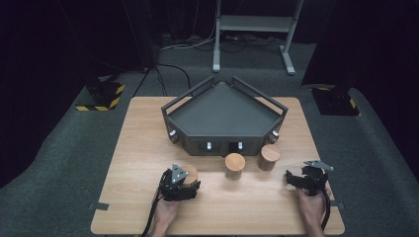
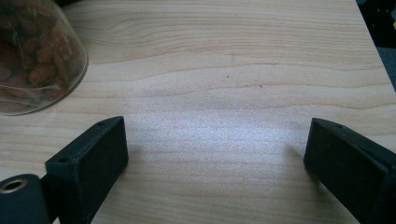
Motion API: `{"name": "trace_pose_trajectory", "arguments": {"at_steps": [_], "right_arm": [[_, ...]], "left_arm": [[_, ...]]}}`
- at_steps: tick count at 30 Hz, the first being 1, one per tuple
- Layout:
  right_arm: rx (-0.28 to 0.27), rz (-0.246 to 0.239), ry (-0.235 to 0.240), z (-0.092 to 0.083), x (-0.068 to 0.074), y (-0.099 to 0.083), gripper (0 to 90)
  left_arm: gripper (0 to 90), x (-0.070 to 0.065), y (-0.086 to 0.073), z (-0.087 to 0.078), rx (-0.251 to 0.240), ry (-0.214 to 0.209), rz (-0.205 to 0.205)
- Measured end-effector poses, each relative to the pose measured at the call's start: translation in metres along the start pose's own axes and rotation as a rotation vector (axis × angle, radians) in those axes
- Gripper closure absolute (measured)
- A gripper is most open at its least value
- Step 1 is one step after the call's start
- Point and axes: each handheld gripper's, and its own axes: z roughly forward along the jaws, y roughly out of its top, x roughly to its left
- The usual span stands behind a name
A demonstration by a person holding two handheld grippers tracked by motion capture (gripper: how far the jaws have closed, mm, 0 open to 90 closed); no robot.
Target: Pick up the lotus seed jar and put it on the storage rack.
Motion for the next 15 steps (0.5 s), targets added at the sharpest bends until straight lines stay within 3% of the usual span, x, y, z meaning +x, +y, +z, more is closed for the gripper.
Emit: {"name": "trace_pose_trajectory", "arguments": {"at_steps": [15], "right_arm": [[0.000, 0.000, 0.000, 0.000, 0.000, 0.000, 5.9]], "left_arm": [[25.5, 0.007, 0.019, -0.015, -0.013, -0.026, -0.024]]}}
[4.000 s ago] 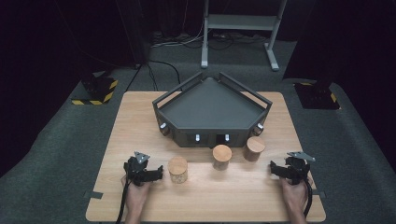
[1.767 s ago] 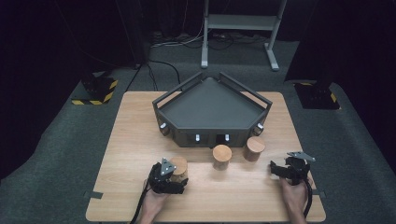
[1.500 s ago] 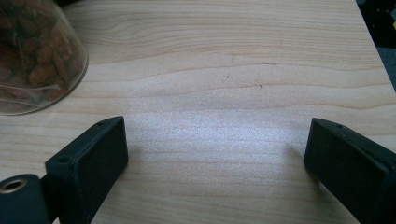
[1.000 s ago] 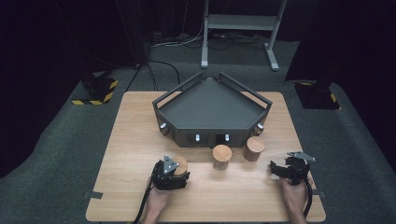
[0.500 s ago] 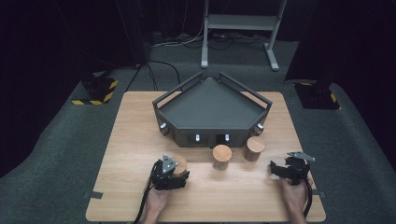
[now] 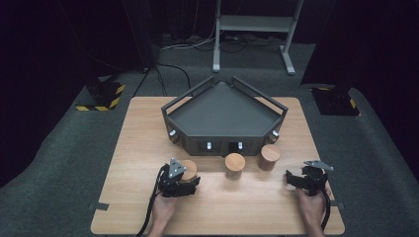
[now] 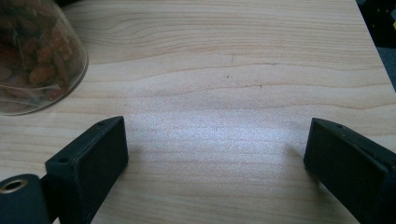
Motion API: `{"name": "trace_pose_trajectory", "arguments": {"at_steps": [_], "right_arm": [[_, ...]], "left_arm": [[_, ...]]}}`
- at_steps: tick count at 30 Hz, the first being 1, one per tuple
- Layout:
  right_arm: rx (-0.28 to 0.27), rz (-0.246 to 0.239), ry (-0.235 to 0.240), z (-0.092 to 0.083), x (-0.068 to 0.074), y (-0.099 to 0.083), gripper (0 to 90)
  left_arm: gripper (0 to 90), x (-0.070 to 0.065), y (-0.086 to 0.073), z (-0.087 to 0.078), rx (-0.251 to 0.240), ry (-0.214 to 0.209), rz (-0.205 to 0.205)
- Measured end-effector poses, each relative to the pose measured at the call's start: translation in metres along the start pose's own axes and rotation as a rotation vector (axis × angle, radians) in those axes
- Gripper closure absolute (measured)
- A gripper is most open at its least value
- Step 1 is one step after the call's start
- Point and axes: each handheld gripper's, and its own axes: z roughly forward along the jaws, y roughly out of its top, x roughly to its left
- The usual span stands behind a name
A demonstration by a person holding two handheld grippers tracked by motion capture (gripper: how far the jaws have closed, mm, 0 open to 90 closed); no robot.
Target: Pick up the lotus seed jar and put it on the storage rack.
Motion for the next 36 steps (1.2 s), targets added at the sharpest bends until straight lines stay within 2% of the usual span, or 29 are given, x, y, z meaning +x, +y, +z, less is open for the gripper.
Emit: {"name": "trace_pose_trajectory", "arguments": {"at_steps": [10, 18, 28, 36], "right_arm": [[0.000, 0.000, 0.000, 0.000, 0.000, 0.000, 5.9], [0.000, 0.000, 0.000, 0.000, 0.000, 0.000, 5.9], [0.000, 0.000, 0.000, 0.000, 0.000, 0.000, 5.9], [0.000, 0.000, 0.000, 0.000, 0.000, 0.000, 5.8]], "left_arm": [[25.5, 0.006, 0.016, -0.004, 0.022, -0.025, -0.012], [25.5, 0.014, 0.038, -0.009, 0.037, -0.051, -0.022], [25.5, 0.020, 0.069, -0.014, 0.031, -0.077, -0.011], [25.4, 0.030, 0.088, -0.021, 0.006, -0.091, -0.029]]}}
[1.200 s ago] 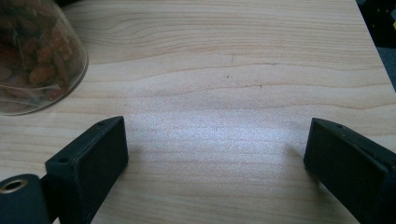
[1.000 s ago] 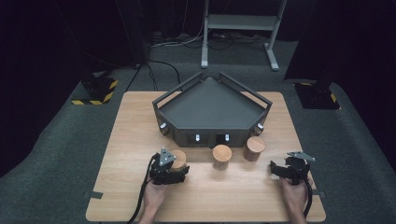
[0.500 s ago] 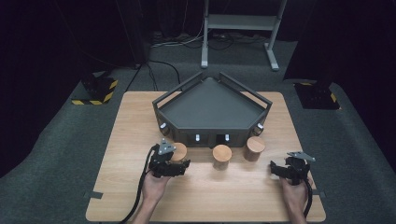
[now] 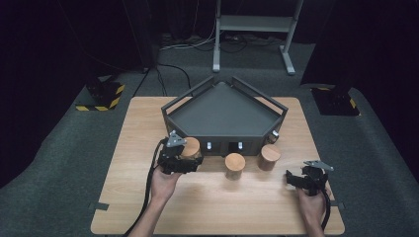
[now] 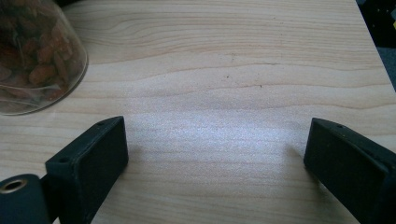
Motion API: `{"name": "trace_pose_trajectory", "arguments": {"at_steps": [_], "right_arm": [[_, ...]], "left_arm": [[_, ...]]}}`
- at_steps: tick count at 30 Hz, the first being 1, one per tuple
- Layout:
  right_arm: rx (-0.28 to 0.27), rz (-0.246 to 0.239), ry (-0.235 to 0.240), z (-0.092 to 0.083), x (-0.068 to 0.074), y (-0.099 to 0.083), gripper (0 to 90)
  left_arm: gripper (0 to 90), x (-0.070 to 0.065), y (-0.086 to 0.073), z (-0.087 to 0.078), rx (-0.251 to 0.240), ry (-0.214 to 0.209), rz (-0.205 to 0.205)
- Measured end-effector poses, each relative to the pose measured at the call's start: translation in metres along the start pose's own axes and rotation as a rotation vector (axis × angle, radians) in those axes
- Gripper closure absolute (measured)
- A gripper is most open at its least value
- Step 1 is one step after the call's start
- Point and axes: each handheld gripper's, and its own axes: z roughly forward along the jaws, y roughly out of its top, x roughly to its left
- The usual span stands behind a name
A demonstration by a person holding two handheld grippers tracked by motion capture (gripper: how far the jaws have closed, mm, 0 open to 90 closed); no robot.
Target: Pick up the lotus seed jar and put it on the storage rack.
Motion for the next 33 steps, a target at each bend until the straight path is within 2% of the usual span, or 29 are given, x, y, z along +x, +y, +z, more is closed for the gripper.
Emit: {"name": "trace_pose_trajectory", "arguments": {"at_steps": [8, 16, 28, 33], "right_arm": [[0.000, 0.000, 0.000, 0.000, 0.000, 0.000, 5.8], [0.000, 0.001, 0.000, 0.000, 0.000, 0.000, 5.8], [0.000, 0.001, 0.001, 0.000, 0.000, 0.000, 5.8], [0.000, 0.001, 0.001, 0.000, 0.000, 0.000, 5.9]], "left_arm": [[25.5, 0.006, 0.019, -0.002, 0.004, 0.011, -0.003], [25.4, 0.007, 0.038, -0.001, -0.002, 0.045, -0.004], [25.4, 0.007, 0.062, 0.008, 0.008, 0.094, -0.003], [25.4, 0.008, 0.074, 0.015, 0.008, 0.114, -0.014]]}}
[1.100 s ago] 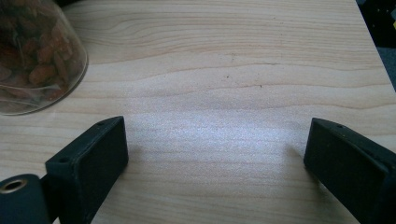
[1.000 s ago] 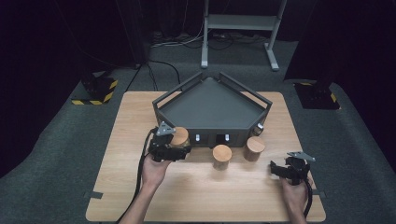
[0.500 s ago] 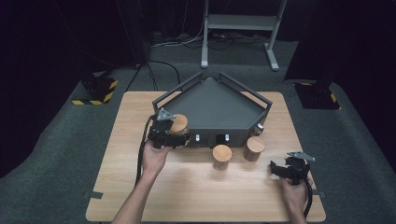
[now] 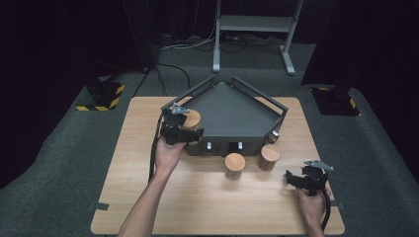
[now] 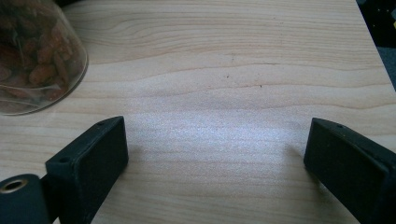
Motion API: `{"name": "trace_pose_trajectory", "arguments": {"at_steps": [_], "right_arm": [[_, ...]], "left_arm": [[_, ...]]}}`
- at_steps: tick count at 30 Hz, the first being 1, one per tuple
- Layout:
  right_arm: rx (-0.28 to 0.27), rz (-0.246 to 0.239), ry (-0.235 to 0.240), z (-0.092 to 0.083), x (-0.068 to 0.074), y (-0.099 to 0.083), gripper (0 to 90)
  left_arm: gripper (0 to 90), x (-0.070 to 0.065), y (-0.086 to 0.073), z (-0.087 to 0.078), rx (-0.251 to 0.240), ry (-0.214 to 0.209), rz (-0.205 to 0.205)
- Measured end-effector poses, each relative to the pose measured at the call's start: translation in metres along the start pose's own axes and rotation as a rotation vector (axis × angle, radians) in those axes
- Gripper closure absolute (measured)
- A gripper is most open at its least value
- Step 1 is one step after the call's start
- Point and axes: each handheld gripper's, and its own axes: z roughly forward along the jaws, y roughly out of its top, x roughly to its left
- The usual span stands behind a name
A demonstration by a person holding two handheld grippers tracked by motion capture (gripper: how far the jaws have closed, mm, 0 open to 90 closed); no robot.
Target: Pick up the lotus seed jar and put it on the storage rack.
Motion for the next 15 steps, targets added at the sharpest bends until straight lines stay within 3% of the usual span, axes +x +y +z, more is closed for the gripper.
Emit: {"name": "trace_pose_trajectory", "arguments": {"at_steps": [8, 15], "right_arm": [[0.000, 0.000, 0.000, 0.000, 0.000, 0.000, 5.8], [0.000, -0.001, 0.000, 0.000, 0.000, 0.000, 5.8]], "left_arm": [[25.4, -0.003, 0.013, 0.013, 0.014, 0.030, 0.003], [25.4, 0.003, 0.017, 0.020, 0.008, 0.052, -0.028]]}}
